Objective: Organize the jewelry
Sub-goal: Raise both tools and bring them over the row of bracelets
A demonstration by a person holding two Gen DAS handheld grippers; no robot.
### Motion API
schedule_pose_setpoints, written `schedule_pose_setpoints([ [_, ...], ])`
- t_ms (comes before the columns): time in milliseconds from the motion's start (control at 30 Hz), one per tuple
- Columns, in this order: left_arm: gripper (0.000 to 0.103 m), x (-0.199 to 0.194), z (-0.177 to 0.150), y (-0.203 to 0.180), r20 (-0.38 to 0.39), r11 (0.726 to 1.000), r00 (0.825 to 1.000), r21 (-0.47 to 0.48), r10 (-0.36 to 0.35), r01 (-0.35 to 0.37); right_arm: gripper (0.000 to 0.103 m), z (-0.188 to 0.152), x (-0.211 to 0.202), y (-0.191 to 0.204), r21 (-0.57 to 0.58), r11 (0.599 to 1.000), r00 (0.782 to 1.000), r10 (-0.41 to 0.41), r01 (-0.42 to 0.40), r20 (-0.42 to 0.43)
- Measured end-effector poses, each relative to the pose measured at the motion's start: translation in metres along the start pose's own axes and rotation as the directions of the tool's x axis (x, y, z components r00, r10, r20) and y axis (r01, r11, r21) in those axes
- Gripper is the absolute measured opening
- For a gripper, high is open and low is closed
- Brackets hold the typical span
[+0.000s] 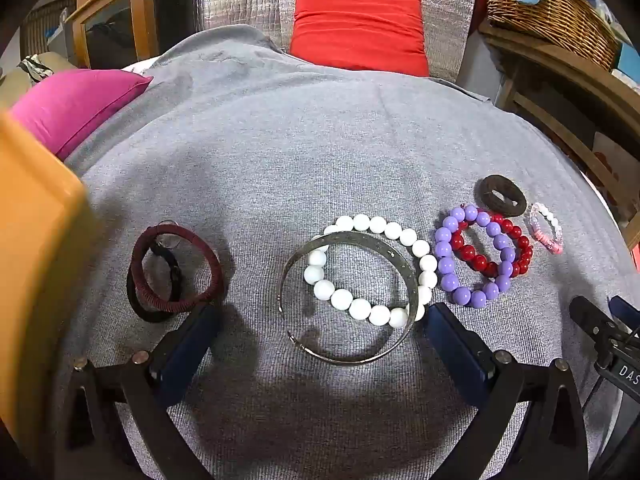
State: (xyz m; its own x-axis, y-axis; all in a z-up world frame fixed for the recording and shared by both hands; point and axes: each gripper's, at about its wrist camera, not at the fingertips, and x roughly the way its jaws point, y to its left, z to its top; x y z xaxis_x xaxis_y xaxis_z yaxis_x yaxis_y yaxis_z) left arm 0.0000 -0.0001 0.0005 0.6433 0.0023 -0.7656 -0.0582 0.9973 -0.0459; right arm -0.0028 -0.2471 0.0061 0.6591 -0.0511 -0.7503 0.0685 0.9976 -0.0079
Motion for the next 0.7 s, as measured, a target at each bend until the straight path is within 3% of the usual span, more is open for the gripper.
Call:
schedule_pose_setpoints([
  [700, 0.103, -0.001, -0.0001, -0.0005, 0.0, 1.0, 1.0, -0.001, -0.001, 0.001, 0.103, -0.0001, -0.0004, -0.0001, 0.0, 1.0, 1.0, 0.0, 0.0, 0.001],
])
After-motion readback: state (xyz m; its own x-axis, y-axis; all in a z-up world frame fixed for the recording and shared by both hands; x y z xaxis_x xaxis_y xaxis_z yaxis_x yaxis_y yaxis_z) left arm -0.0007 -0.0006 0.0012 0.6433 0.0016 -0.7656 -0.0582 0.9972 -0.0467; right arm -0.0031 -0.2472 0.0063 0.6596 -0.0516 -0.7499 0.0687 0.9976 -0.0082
